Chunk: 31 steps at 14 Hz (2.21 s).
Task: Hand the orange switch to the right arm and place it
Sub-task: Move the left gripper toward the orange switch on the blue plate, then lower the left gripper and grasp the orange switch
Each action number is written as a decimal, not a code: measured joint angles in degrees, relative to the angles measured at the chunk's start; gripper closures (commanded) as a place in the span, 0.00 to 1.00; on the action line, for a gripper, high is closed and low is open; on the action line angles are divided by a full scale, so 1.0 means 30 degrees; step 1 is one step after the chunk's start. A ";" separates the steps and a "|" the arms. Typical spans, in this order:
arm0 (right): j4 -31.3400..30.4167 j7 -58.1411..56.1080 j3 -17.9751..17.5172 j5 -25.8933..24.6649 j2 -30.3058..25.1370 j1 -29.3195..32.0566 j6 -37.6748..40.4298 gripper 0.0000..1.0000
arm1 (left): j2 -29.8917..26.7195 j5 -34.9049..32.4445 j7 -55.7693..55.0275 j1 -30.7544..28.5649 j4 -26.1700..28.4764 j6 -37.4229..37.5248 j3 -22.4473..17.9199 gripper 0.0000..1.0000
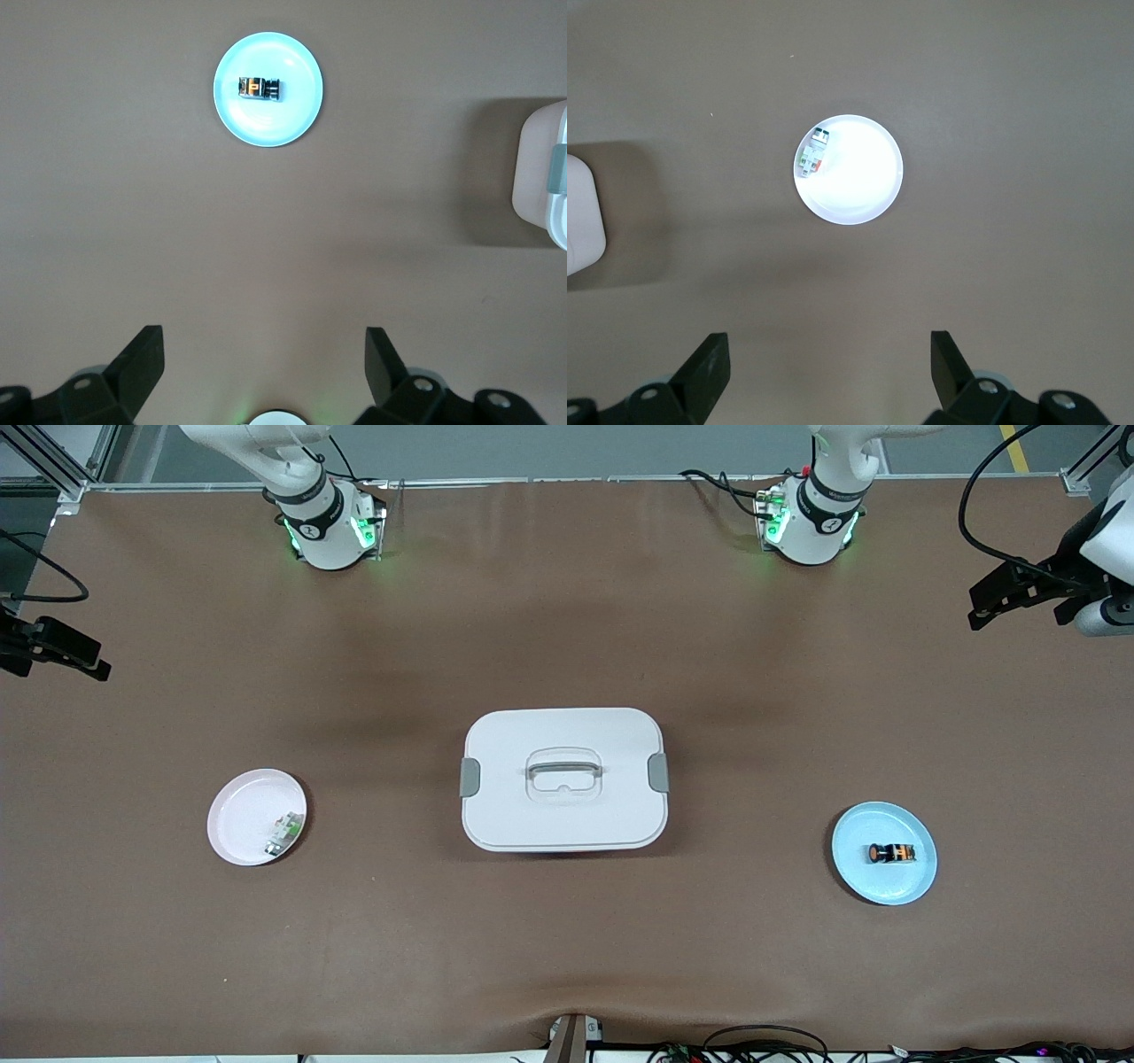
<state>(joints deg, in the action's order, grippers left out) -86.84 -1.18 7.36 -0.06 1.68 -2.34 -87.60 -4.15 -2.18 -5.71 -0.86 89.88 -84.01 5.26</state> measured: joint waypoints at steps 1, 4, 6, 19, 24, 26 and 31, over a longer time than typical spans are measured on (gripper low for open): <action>0.0000 0.0000 0.0000 0.0000 0.0000 0.0000 0.0000 0.00 | 0.0000 0.0000 0.0000 -0.0007 0.0000 0.0000 -0.0015 0.00; 0.0000 0.0000 0.0000 0.0000 0.0000 0.0000 0.0001 0.00 | 0.0004 0.0000 0.0133 -0.0272 0.0000 0.0001 -0.0050 0.00; 0.0002 0.0000 0.0000 0.0000 0.0001 0.0000 0.0003 0.00 | 0.0146 0.0000 0.0413 -0.0548 0.0004 0.0010 -0.0078 0.00; 0.0032 0.0000 0.0008 -0.0001 0.0004 0.0000 0.0009 0.00 | 0.4080 0.0001 0.1442 -0.2186 0.3694 -0.7583 -0.0105 0.00; 0.0041 0.0000 0.0010 -0.0002 0.0006 0.0000 0.0024 0.00 | 0.6631 0.0000 0.1448 -0.2157 0.4860 -1.1661 -0.0065 0.00; 0.0044 0.0000 0.0011 -0.0002 0.0006 0.0000 0.0024 0.00 | 0.7908 0.0000 0.1515 -0.2149 0.4871 -1.3422 -0.0047 0.00; 0.0049 0.0000 0.0011 -0.0005 0.0009 0.0000 0.0036 0.00 | 1.0691 0.0000 0.3775 -0.2268 0.4821 -1.7491 -0.0058 0.00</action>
<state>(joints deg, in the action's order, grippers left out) -86.69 -1.18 7.39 -0.07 1.71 -2.34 -87.50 27.93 -2.18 5.62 -7.67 104.34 -136.48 5.09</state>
